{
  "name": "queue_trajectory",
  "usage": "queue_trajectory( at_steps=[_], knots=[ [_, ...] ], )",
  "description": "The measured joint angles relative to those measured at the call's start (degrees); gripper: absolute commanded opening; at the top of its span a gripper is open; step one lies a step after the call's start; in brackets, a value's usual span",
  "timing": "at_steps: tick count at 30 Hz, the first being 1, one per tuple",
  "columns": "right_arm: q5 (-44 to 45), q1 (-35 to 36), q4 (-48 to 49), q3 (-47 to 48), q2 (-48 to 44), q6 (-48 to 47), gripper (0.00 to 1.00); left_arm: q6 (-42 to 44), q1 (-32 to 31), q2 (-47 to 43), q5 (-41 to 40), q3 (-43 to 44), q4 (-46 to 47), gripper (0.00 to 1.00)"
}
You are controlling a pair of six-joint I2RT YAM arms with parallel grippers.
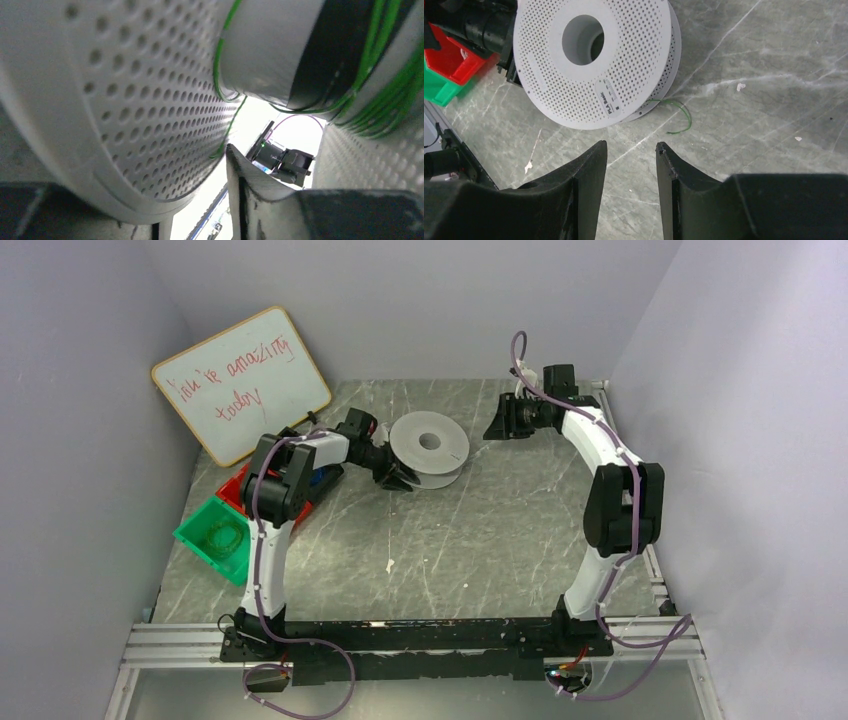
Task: Wrap the cables
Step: Place the cable reel at the center of the board.
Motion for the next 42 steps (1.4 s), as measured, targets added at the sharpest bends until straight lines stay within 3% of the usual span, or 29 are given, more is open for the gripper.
queue_trajectory(
  at_steps=[4,5,6,9,23,29,42],
  knots=[
    [0.61,0.0,-0.39,-0.48,-0.26,-0.44,0.44,1.84,-0.02,-0.02,0.63,0.39,-1.4,0.56],
    [0.63,0.0,-0.39,-0.76,-0.26,-0.44,0.44,2.29,-0.02,-0.09,0.79,0.42,-1.66,0.67],
    [0.63,0.0,-0.42,-1.2,-0.26,-0.44,0.44,2.93,-0.02,-0.24,0.9,0.42,-2.01,0.71],
    [0.55,0.0,-0.61,-2.54,-0.24,-0.33,0.45,4.31,0.0,-1.27,1.51,0.44,-3.08,0.73],
    [-11.32,-0.17,0.59,-3.3,3.06,4.5,0.44,5.35,0.24,-1.92,2.67,-1.2,-4.79,0.73],
    [-13.84,-0.79,0.87,-3.23,3.19,5.2,0.44,5.57,0.81,-2.36,7.56,-4.57,-6.84,0.73],
    [-15.78,-2.67,1.53,-3.19,3.19,5.64,0.44,13.99,0.94,-2.38,8.63,-4.46,-14.6,0.7]
  ],
)
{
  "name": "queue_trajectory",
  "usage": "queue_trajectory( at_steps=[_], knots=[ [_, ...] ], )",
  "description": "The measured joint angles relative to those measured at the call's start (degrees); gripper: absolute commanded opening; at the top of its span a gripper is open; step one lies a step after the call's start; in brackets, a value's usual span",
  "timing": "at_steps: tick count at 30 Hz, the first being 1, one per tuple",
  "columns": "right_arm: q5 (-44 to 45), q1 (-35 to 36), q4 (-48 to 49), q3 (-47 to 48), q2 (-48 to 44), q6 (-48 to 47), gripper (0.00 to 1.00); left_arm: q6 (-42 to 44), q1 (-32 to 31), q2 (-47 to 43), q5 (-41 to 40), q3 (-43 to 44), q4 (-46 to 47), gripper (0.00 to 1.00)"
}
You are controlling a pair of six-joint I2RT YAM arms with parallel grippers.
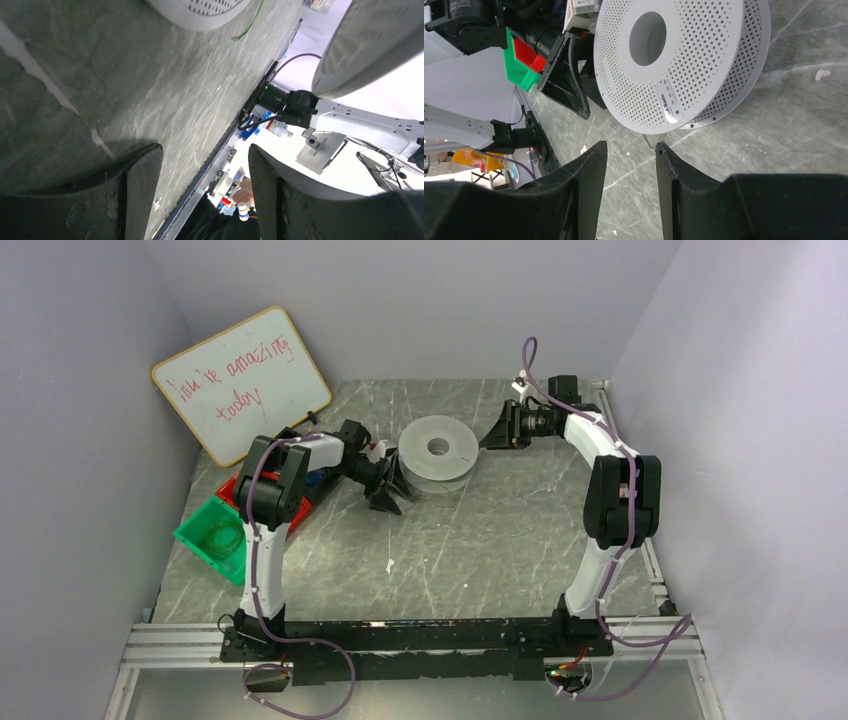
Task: Wrap the cables
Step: Place the cable reel at the center of the board, then reset both arms
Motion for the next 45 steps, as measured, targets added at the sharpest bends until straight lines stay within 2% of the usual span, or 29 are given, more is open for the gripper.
queue_trajectory(
  at_steps=[7,12,14,16,17,19,24,26,27,36,41,45],
  knots=[
    [1.64,-0.02,-0.37,-0.24,-0.17,-3.32,0.44,6.95,1.09,-0.61,-0.79,0.42,-7.52,0.69],
    [5.57,0.04,0.33,-6.08,-5.38,-9.35,0.44,12.59,1.92,-4.59,-8.02,1.07,-12.0,0.72],
    [7.98,0.5,0.57,-8.7,-9.11,-12.04,0.45,15.19,2.38,-7.37,-11.85,1.62,-12.52,0.74],
    [9.94,1.2,0.68,-10.4,-13.35,-14.4,0.46,17.75,2.73,-11.23,-15.23,1.7,-12.61,0.86],
    [11.39,1.42,0.98,-10.88,-15.78,-15.39,0.51,18.99,2.99,-13.53,-17.05,1.7,-12.57,0.93],
    [13.27,2.08,1.22,-10.95,-18.75,-16.33,0.6,21.33,3.5,-18.25,-19.93,1.7,-12.52,0.94],
    [20.44,2.49,0.92,-10.91,-27.52,-18.88,0.76,26.84,5.29,-27.67,-25.7,3.56,-13.7,0.94],
    [22.82,2.49,0.33,-10.93,-31.23,-19.65,0.98,28.26,6.25,-30.47,-27.67,4.09,-13.94,0.94],
    [23.91,2.49,-0.02,-10.95,-33.46,-19.93,0.99,28.98,6.95,-32.33,-28.89,4.09,-14.19,0.94],
    [32.11,2.51,-0.33,-14.4,-56.46,-19.5,1.0,35.3,9.77,-56.35,-40.04,2.73,-17.09,0.94],
    [34.53,2.51,-1.11,-17.57,-65.13,-17.49,1.0,38.49,9.77,-71.32,-44.78,-1.97,-18.32,0.94],
    [37.46,2.47,-3.15,-18.01,-70.73,-15.63,0.99,40.54,9.77,-81.2,-46.29,-4.2,-22.73,0.94]
  ],
)
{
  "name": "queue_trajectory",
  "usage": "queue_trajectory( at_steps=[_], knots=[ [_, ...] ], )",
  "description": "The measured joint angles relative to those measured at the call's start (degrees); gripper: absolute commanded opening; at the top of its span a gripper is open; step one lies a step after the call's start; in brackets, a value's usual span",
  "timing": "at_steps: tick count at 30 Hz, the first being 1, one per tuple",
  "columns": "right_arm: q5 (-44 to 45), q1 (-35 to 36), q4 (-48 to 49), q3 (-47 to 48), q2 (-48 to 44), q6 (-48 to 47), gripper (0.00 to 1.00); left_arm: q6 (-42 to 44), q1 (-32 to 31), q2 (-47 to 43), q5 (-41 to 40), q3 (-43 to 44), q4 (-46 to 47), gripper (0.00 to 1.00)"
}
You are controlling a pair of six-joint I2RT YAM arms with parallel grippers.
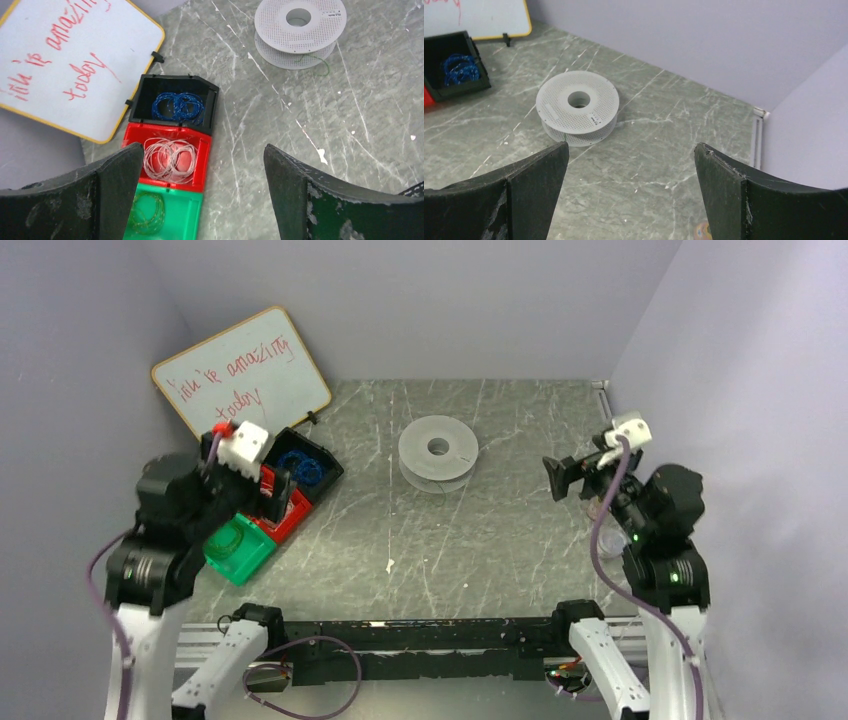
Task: Wrap the cables
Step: Reset both arms
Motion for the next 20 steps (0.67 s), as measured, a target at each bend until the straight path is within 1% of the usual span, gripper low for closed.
queue_trajectory(
  at_steps=[4,8,13,20],
  knots=[
    [3.5,-0.02,-3.52,0.35,-6.14,1.22,1.0,1.11,-0.02,-10.03,-1.05,-1.77,-3.37,0.94],
    [5.99,-0.02,-7.43,2.97,-10.6,2.19,0.99,0.68,0.07,-16.13,-3.96,-4.61,-3.96,0.94],
    [5.7,-0.74,-11.15,5.18,-13.81,2.01,0.99,-0.85,0.74,-17.2,-7.1,-8.17,-3.91,0.94],
    [4.76,-1.2,-13.22,5.18,-13.73,1.22,1.0,-1.75,0.9,-17.27,-5.38,-10.12,-3.87,0.94]
  ],
)
